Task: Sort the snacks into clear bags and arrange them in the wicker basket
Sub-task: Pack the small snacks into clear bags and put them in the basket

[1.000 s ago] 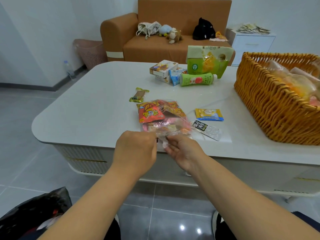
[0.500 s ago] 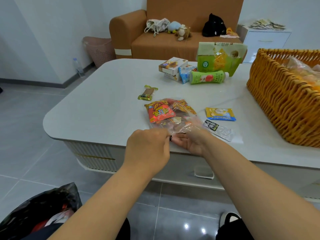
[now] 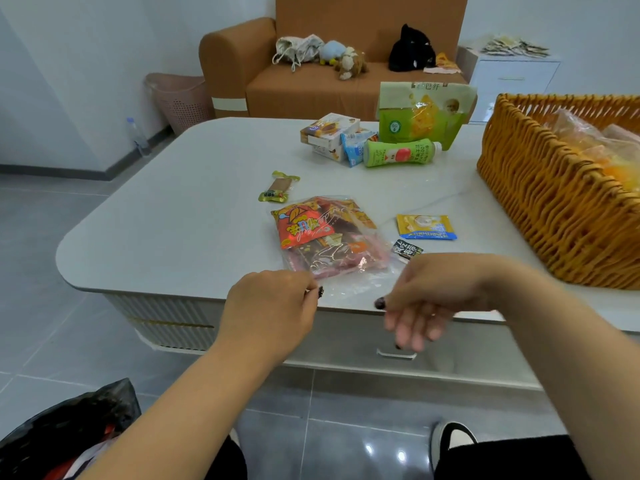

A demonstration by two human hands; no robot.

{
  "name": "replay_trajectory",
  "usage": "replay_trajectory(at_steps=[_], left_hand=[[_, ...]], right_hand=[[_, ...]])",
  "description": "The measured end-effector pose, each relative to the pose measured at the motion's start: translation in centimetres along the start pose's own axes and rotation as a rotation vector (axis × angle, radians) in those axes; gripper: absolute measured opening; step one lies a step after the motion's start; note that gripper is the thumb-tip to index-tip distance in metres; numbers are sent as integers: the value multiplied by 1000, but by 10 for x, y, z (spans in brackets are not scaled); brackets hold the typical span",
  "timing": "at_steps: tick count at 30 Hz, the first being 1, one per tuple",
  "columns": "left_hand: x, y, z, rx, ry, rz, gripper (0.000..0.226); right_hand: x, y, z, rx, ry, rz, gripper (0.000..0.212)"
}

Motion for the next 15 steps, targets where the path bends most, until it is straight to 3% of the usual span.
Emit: replay_trajectory(at_steps=[2,3,6,8,12,15], left_hand=[[-4,-1,-7,61,18,-75,23],[-5,-1,-10,84,29,-97,22],[-8,0,-11,116,53,-134,21],[-9,0,-9,132,56,-148,20],[-6,-3,-6,158,78,-128,17],[-4,-6,-5,176,113,-123,14]], right_hand=[[28,13,13,5,-50,81,23],[48,13,20,31,-117,212,21],[109,5,49,151,-201,814,15],[124,-2,57,181,-85,1067,21],[116,-34,51,130,173,1043,55],[115,-38,37,186,257,1151,52]])
Point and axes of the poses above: each hand's wrist, its own y-axis away from the middle knuckle, its own x-axis out of the back of the hand, z = x × y, the point moved 7 cm from there along -y, towards the middle knuckle, and after that the axes turned 6 degrees about -y, right-handed, at the moved point
